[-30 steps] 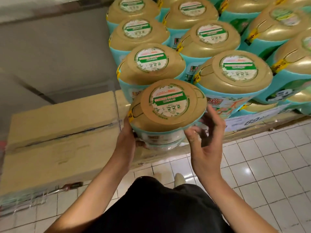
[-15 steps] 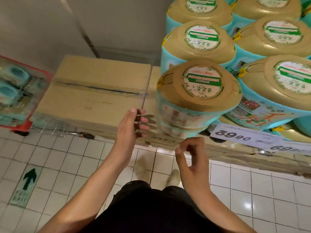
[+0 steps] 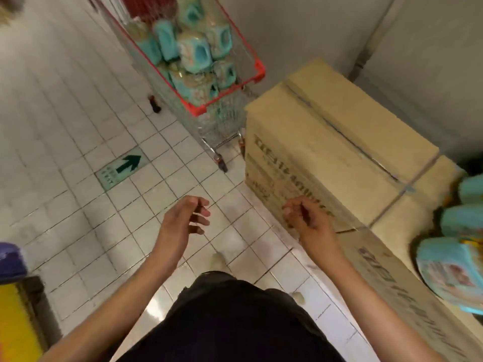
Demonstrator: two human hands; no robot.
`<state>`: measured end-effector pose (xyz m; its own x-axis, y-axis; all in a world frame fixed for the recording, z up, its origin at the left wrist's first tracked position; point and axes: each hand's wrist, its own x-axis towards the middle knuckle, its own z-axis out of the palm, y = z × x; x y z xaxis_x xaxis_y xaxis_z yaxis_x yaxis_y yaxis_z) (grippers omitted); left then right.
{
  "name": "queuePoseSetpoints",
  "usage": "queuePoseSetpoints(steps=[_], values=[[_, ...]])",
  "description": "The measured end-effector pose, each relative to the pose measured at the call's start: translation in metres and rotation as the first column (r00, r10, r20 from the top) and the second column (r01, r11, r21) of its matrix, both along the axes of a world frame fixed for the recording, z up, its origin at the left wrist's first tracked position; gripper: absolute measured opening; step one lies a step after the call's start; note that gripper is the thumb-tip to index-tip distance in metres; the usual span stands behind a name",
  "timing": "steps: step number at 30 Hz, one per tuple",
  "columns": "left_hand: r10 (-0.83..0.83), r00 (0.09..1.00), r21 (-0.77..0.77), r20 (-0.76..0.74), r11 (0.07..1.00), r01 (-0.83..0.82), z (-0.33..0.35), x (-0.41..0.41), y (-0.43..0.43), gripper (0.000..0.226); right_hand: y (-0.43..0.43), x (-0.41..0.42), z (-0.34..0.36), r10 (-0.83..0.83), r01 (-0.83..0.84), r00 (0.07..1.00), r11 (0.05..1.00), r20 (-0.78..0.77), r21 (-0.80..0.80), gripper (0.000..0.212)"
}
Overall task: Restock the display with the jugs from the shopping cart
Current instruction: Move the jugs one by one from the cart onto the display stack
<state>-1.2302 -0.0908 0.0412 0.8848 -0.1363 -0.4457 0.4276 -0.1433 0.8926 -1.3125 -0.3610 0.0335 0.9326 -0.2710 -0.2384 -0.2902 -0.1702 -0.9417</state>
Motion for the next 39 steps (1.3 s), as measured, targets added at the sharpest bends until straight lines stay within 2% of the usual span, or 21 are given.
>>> queuePoseSetpoints(steps=[5,7,14,19,23,29,34,39], values=[[0.115,0.991,0.069,-0.066,0.991,-0.110,-0.018,0.046,0.115,0.036,0.079,0.078,-0.011,0.124,-0.121,0.986,0.992,-0.111,0.035,0.019],[0.157,0.983,0.051,-0.096,0.987,-0.153,-0.019,0.071,0.144,0.033,0.102,0.103,-0.009,0.158,-0.153,0.977,0.987,-0.143,0.047,0.017],[0.216,0.976,-0.073,0.038,0.974,-0.213,-0.012,0.184,0.189,0.036,0.147,0.219,0.002,0.248,-0.243,0.955,0.969,-0.162,0.048,0.013],[0.307,0.951,-0.050,0.047,0.951,-0.304,-0.014,0.268,0.211,0.033,0.182,0.346,0.001,0.338,-0.336,0.929,0.941,-0.148,0.038,0.014],[0.398,0.917,0.005,0.004,0.917,-0.398,-0.014,0.327,0.239,0.041,0.222,0.461,-0.001,0.400,-0.388,0.905,0.915,-0.141,0.109,0.019],[0.499,0.866,0.036,0.005,0.866,-0.499,-0.009,0.430,0.287,0.044,0.284,0.621,0.005,0.535,-0.527,0.840,0.844,-0.093,0.095,0.014],[0.522,0.853,0.069,-0.009,0.851,-0.520,-0.020,0.532,0.327,0.041,0.324,0.731,-0.002,0.543,-0.535,0.838,0.838,-0.060,0.105,0.013],[0.430,0.903,0.063,0.006,0.901,-0.430,-0.023,0.653,0.370,0.031,0.361,0.816,-0.011,0.407,-0.393,0.908,0.910,-0.103,0.130,0.015]])
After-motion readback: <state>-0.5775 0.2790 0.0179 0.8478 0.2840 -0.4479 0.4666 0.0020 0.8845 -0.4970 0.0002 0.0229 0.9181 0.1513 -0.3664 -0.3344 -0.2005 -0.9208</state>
